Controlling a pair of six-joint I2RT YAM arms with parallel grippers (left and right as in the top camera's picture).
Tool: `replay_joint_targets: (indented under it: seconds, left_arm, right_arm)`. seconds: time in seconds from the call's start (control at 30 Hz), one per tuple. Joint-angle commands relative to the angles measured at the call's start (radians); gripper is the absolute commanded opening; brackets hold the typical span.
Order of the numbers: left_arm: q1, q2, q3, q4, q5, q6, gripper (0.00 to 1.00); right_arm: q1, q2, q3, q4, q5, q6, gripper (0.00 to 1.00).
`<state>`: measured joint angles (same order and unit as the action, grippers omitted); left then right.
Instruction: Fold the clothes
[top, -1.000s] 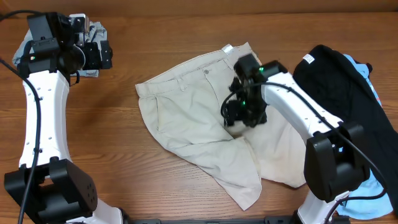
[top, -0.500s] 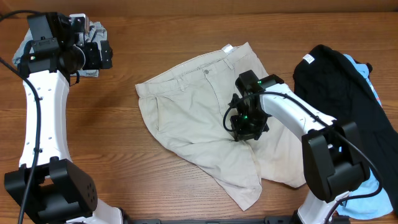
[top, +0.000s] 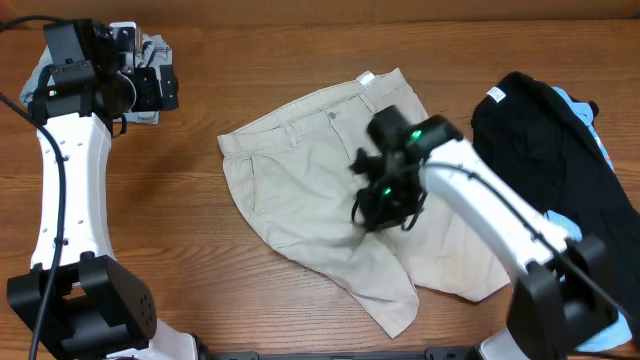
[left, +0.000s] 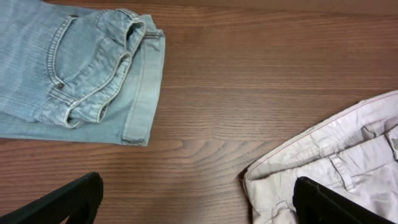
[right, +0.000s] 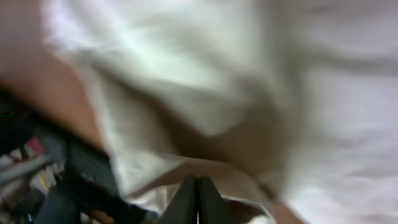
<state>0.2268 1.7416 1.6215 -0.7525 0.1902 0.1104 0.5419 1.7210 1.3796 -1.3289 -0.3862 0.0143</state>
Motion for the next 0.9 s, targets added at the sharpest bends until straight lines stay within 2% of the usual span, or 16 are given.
replay_joint_targets:
  seconds: [0.0, 0.23, 0.4, 0.43, 0.5, 0.57, 0.6, 0.73, 0.87]
  left_arm:
    - [0.018, 0.007, 0.019, 0.006, -0.018, -0.014, 0.99]
    - [0.043, 0.007, 0.019, 0.006, -0.018, -0.013, 0.99]
    - [0.066, 0.007, 0.019, 0.008, -0.018, -0.013, 0.99]
    - [0.069, 0.007, 0.019, 0.01, -0.014, -0.013, 0.99]
    - [0.068, 0.007, 0.019, 0.015, -0.013, -0.013, 0.99]
    - [0.063, 0.008, 0.019, 0.02, 0.001, -0.012, 0.99]
    - [0.058, 0.011, 0.019, 0.023, 0.027, -0.003, 0.99]
    - [0.009, 0.038, 0.019, 0.031, 0.118, 0.063, 0.99]
    - [-0.094, 0.098, 0.019, 0.032, 0.123, 0.15, 0.99]
  right_arm:
    - [0.153, -0.036, 0.025, 0.003, -0.079, 0.042, 0.04]
    - [0.424, -0.036, 0.023, 0.069, -0.053, 0.214, 0.04]
    - [0.472, -0.038, 0.023, 0.079, -0.051, 0.287, 0.04]
    - [0.468, -0.038, 0.023, 0.083, -0.031, 0.302, 0.08]
    - [0.441, -0.038, 0.023, 0.092, 0.02, 0.329, 0.27]
    - [0.384, -0.038, 0.023, 0.109, 0.084, 0.343, 0.53]
    - [0.35, -0.038, 0.023, 0.118, 0.113, 0.356, 0.59]
    - [0.164, -0.038, 0.023, 0.162, 0.167, 0.357, 0.63]
    - [-0.04, -0.038, 0.023, 0.23, 0.158, 0.358, 0.7]
